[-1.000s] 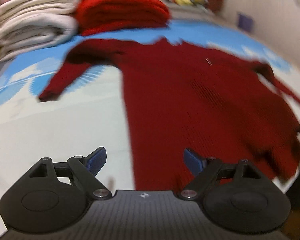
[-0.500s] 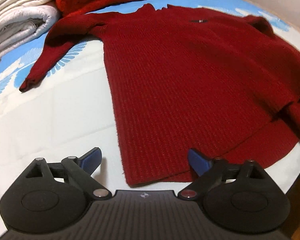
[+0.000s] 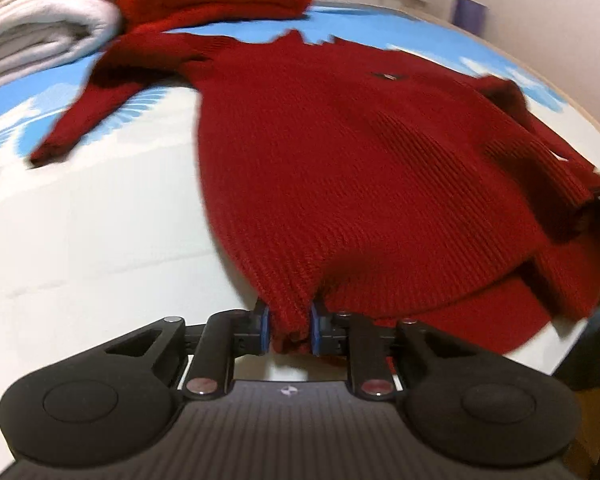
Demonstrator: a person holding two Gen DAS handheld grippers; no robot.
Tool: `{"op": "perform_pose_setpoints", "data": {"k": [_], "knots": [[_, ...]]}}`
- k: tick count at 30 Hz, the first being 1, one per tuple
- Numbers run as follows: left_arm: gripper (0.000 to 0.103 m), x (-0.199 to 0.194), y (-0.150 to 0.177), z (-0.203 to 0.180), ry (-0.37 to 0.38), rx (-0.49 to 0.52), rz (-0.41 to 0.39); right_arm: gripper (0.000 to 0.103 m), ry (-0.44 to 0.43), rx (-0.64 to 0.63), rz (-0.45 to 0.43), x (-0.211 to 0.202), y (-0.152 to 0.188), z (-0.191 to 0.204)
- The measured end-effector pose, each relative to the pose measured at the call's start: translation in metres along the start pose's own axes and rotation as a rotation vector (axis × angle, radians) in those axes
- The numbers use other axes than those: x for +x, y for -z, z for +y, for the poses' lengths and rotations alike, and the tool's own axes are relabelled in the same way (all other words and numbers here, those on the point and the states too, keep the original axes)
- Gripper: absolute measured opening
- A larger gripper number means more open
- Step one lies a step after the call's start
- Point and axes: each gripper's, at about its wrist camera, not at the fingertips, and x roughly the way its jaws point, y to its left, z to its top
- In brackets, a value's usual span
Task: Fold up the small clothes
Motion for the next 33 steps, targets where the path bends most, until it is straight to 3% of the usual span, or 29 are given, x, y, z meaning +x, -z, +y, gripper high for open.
{"op": "perform_pose_setpoints", "data": {"k": [3, 6, 10, 12, 13, 15, 16, 21, 24, 27, 29, 31, 32, 33], "knots": [[0.017, -0.026, -0.002, 0.019, -0.053, -0.079, -0.014, 0.003, 0.029, 0.233, 0.041, -0.023, 0.003, -0.049], [0.017, -0.042, 0.011, 0.038, -0.004, -0.148, 0.03, 0.003, 0.0, 0.373, 0.176, -0.027, 0.022, -0.081], [0.015, -0.028, 0.032, 0.031, -0.084, -0.084, 0.157, 0.003, -0.036, 0.29, 0.369, -0.005, 0.041, -0.073], [0.017, -0.031, 0.033, 0.028, -0.092, -0.066, 0.14, 0.007, -0.057, 0.275, 0.459, 0.005, 0.046, -0.073], [0.018, -0.034, 0.031, 0.031, -0.078, -0.083, 0.129, 0.01, -0.054, 0.28, 0.468, 0.007, 0.044, -0.074], [0.034, -0.044, 0.031, 0.04, -0.016, -0.145, 0.115, 0.047, -0.033, 0.306, 0.471, -0.007, 0.038, -0.081], [0.039, -0.049, 0.029, 0.045, 0.01, -0.175, 0.103, 0.053, -0.038, 0.324, 0.454, -0.018, 0.033, -0.087], [0.084, -0.078, 0.012, 0.052, 0.094, -0.231, -0.064, 0.069, -0.103, 0.35, 0.255, -0.061, 0.009, -0.11], [0.084, -0.07, -0.004, 0.048, 0.081, -0.27, -0.085, 0.069, -0.135, 0.412, 0.253, -0.04, -0.004, -0.112], [0.084, -0.047, -0.008, 0.05, 0.003, -0.317, -0.042, 0.07, -0.191, 0.448, 0.351, -0.001, -0.002, -0.098], [0.084, -0.028, -0.009, 0.054, -0.056, -0.344, 0.017, 0.07, -0.251, 0.421, 0.453, 0.023, 0.01, -0.076], [0.084, -0.006, -0.011, 0.06, -0.102, -0.36, 0.078, 0.066, -0.24, 0.338, 0.498, 0.034, 0.026, -0.053], [0.084, 0.004, -0.01, 0.057, -0.134, -0.343, 0.12, 0.048, -0.198, 0.253, 0.437, 0.023, 0.033, -0.037], [0.085, 0.013, -0.01, 0.055, -0.164, -0.32, 0.152, 0.005, -0.167, 0.18, 0.407, 0.019, 0.033, -0.031]]}}
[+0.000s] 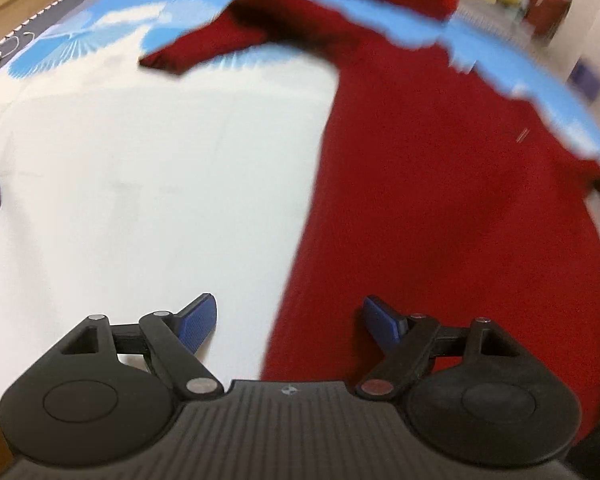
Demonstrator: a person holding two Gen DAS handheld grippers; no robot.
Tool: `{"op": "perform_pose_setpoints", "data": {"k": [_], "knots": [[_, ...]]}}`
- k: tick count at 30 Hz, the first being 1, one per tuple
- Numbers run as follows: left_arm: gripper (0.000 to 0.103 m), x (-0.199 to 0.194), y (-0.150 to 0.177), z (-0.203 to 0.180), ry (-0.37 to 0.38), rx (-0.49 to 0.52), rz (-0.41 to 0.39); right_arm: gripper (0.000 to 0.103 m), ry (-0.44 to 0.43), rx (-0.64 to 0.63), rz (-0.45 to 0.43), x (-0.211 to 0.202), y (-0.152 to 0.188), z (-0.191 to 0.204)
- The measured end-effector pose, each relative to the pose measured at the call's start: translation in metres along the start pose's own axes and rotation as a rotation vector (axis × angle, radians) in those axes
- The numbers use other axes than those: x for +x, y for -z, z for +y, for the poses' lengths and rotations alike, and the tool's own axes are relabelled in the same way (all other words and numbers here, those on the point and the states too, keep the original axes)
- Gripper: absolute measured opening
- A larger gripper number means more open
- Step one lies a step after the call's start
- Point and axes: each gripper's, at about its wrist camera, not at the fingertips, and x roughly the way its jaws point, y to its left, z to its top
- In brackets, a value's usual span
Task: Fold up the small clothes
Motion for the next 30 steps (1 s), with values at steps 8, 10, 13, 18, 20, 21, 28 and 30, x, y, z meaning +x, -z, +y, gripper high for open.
{"op": "perform_pose_setpoints", "data": {"k": [8, 10, 13, 18, 20, 21, 28, 30], "knots": [[0.096, -0.001, 0.015, -0.025, -0.116, 0.205, -0.062, 0.007, -0.052, 0.201, 0.077, -0.013, -0.005, -0.068], [0.096, -0.001, 0.014, -0.025, -0.113, 0.217, -0.062, 0.015, 0.015, 0.174, 0.054, -0.013, -0.006, -0.061], [0.096, -0.005, 0.02, -0.02, -0.108, 0.207, -0.058, 0.057, 0.096, 0.167, 0.03, -0.015, -0.003, -0.051], [0.096, -0.007, 0.019, -0.019, -0.112, 0.191, -0.059, 0.063, 0.091, 0.255, -0.086, -0.029, -0.005, -0.067], [0.096, -0.006, 0.018, -0.022, -0.119, 0.199, -0.061, 0.058, 0.084, 0.206, -0.005, -0.012, -0.004, -0.066], [0.096, -0.005, 0.019, -0.024, -0.127, 0.207, -0.065, 0.052, 0.086, 0.177, 0.081, 0.003, -0.001, -0.064], [0.103, -0.005, 0.021, -0.026, -0.168, 0.225, -0.071, 0.041, 0.048, 0.195, 0.138, -0.007, 0.006, -0.073], [0.103, -0.004, 0.019, -0.024, -0.145, 0.204, -0.061, 0.046, 0.041, 0.265, 0.096, -0.01, 0.004, -0.083]]}}
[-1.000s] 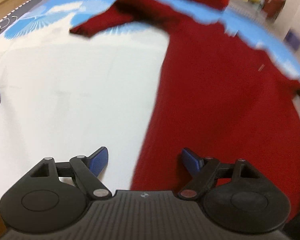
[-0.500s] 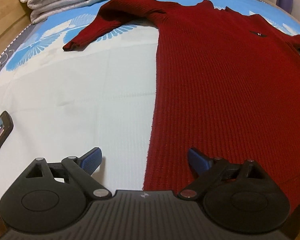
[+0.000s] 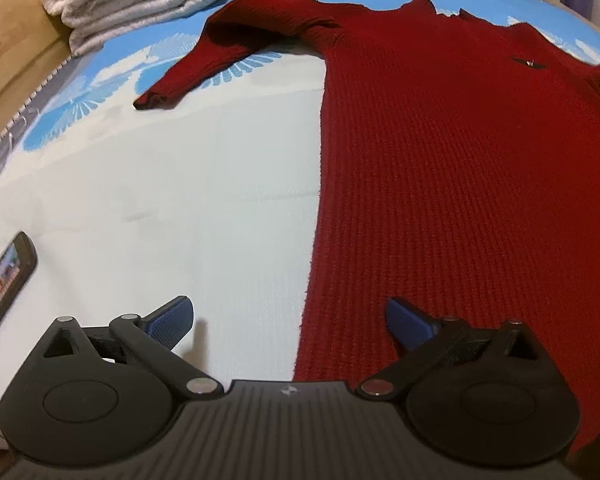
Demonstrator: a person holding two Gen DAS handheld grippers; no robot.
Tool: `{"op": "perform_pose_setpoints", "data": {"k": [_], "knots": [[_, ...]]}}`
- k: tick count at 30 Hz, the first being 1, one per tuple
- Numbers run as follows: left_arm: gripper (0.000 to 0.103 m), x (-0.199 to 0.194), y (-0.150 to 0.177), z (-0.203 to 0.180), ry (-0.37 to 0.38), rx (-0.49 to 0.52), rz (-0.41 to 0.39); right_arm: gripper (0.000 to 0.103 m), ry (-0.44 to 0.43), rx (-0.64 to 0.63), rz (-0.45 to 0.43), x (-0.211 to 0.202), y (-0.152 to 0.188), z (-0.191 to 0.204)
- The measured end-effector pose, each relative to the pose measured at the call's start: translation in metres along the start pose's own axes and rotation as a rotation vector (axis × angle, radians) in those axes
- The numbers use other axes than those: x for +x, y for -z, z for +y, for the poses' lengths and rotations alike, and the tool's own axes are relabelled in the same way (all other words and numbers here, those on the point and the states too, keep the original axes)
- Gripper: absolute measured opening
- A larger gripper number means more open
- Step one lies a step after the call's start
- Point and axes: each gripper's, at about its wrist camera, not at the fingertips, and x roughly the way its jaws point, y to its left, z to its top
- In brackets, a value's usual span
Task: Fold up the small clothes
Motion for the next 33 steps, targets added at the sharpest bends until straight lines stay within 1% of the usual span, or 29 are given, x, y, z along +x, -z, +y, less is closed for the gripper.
{"op": "perform_pose_setpoints", "data": {"k": [1, 2, 3, 4, 5, 6, 7, 8, 9, 11, 13, 16, 17, 18, 19, 20, 21, 22, 23, 24, 26, 28, 30, 32, 33], "knots": [[0.103, 0.001, -0.001, 0.001, 0.027, -0.015, 0.006, 0.05, -0.003, 0.037, -0.025, -0.002, 0.0, -0.005], [0.103, 0.002, -0.004, 0.001, 0.077, -0.032, 0.025, 0.06, -0.005, 0.063, -0.036, 0.0, -0.004, -0.007], [0.101, 0.004, -0.005, 0.0, 0.122, -0.048, 0.041, 0.065, -0.022, 0.072, -0.049, 0.003, -0.006, -0.008], [0.097, 0.005, -0.006, -0.002, 0.159, -0.057, 0.054, 0.067, -0.046, 0.067, -0.049, 0.01, -0.009, -0.007], [0.084, 0.005, -0.006, -0.006, 0.182, -0.054, 0.056, 0.068, -0.071, 0.062, -0.022, 0.022, -0.014, -0.005], [0.064, 0.0, -0.006, -0.012, 0.194, -0.03, 0.032, 0.066, -0.099, 0.055, 0.018, 0.03, -0.015, -0.003], [0.054, -0.005, -0.006, -0.018, 0.202, 0.001, 0.015, 0.06, -0.095, 0.016, 0.01, 0.032, -0.016, 0.0], [0.024, -0.01, -0.005, -0.024, 0.191, 0.023, -0.001, 0.021, -0.108, -0.055, -0.002, 0.029, -0.015, 0.008], [0.022, -0.014, -0.003, -0.028, 0.175, 0.039, -0.007, 0.012, -0.129, -0.084, -0.004, 0.026, -0.015, 0.013], [0.019, -0.021, 0.001, -0.034, 0.145, 0.052, -0.004, 0.011, -0.098, -0.133, -0.007, 0.023, -0.013, 0.018], [0.018, -0.027, 0.007, -0.035, 0.14, 0.053, 0.004, 0.011, -0.094, -0.088, -0.002, 0.023, -0.012, 0.01], [0.019, -0.035, 0.017, -0.033, 0.152, 0.05, 0.007, 0.011, -0.107, -0.035, 0.007, 0.028, -0.013, 0.0], [0.022, -0.037, 0.019, -0.033, 0.148, 0.053, 0.001, 0.015, -0.099, -0.027, 0.006, 0.029, -0.014, -0.001], [0.031, -0.038, 0.019, -0.033, 0.143, 0.053, -0.003, 0.028, -0.084, -0.015, -0.003, 0.027, -0.015, -0.001], [0.035, -0.039, 0.018, -0.03, 0.134, 0.044, -0.01, 0.036, -0.062, -0.005, -0.015, 0.025, -0.015, 0.0], [0.049, -0.041, 0.015, -0.026, 0.117, 0.025, -0.019, 0.05, -0.035, 0.003, -0.036, 0.021, -0.016, 0.001], [0.061, -0.043, 0.01, -0.022, 0.101, 0.008, -0.033, 0.055, -0.015, 0.005, -0.076, 0.018, -0.021, 0.001], [0.067, -0.048, 0.006, -0.017, 0.087, -0.008, -0.062, 0.057, -0.009, 0.004, -0.121, 0.012, -0.025, 0.003], [0.078, -0.052, 0.0, -0.011, 0.073, -0.025, -0.092, 0.06, -0.01, 0.005, -0.159, 0.005, -0.03, 0.007], [0.085, -0.056, -0.009, -0.004, 0.054, -0.047, -0.129, 0.064, -0.022, 0.007, -0.198, -0.002, -0.036, 0.011], [0.086, -0.059, -0.028, 0.005, 0.01, -0.083, -0.186, 0.066, -0.062, 0.019, -0.26, -0.013, -0.05, 0.022], [0.09, -0.052, -0.055, 0.018, -0.047, -0.132, -0.216, 0.068, -0.106, 0.047, -0.313, -0.018, -0.069, 0.038], [0.1, -0.035, -0.086, 0.034, -0.099, -0.213, -0.24, 0.069, -0.159, 0.079, -0.357, -0.015, -0.089, 0.055], [0.101, -0.013, -0.11, 0.053, -0.142, -0.294, -0.242, 0.069, -0.2, 0.103, -0.37, -0.002, -0.106, 0.067], [0.101, 0.001, -0.123, 0.066, -0.154, -0.331, -0.221, 0.069, -0.216, 0.115, -0.364, 0.006, -0.111, 0.072]]}}
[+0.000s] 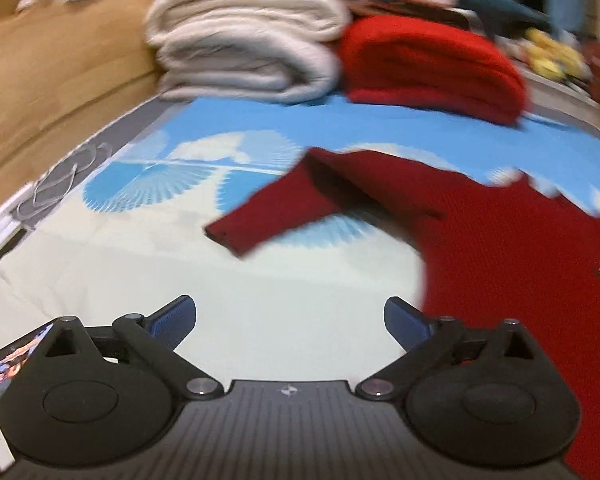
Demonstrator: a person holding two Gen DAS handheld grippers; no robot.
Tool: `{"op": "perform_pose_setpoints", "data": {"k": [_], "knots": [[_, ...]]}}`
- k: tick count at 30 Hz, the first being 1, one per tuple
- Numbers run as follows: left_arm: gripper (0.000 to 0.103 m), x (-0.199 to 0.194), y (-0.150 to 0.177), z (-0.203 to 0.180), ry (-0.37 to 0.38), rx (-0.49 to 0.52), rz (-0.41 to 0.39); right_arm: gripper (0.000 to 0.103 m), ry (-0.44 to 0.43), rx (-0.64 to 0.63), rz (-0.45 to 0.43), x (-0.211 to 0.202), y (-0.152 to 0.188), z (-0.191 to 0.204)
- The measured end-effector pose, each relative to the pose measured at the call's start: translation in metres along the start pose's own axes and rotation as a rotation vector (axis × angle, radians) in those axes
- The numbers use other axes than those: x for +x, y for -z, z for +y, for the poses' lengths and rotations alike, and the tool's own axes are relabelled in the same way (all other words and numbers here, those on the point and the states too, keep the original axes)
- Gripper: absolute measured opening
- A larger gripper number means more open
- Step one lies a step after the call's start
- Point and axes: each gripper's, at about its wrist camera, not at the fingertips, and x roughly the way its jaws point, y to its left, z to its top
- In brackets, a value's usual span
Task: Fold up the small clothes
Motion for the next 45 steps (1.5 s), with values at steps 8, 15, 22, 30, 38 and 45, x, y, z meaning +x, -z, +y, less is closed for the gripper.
{"op": "perform_pose_setpoints", "data": {"k": [8, 15, 22, 30, 38, 45], "knots": [[0.1, 0.134, -0.044, 0.08, 0.039, -0.552, 0.181, 0.069, -0.002, 0.021, 0.121, 0.05, 0.001, 0.004], [0.008, 0.172, -0.074, 0.089, -0.027, -0.651, 0.203, 0.068, 0.039, -0.049, 0.144, 0.068, 0.006, 0.02], [0.007, 0.102, -0.183, 0.168, -0.181, -0.462, 0.01, 0.065, 0.039, -0.105, 0.145, 0.066, 0.01, 0.025], [0.088, 0.112, -0.216, 0.223, -0.343, -0.388, 0.077, 0.065, 0.035, -0.118, 0.172, 0.071, 0.013, 0.03], [0.098, 0.154, -0.109, 0.212, -0.144, -0.583, 0.266, 0.065, 0.042, -0.165, 0.176, 0.075, 0.016, 0.037], [0.102, 0.178, -0.075, 0.195, -0.127, -0.76, 0.199, 0.065, 0.052, -0.167, 0.178, 0.076, 0.017, 0.036]]}}
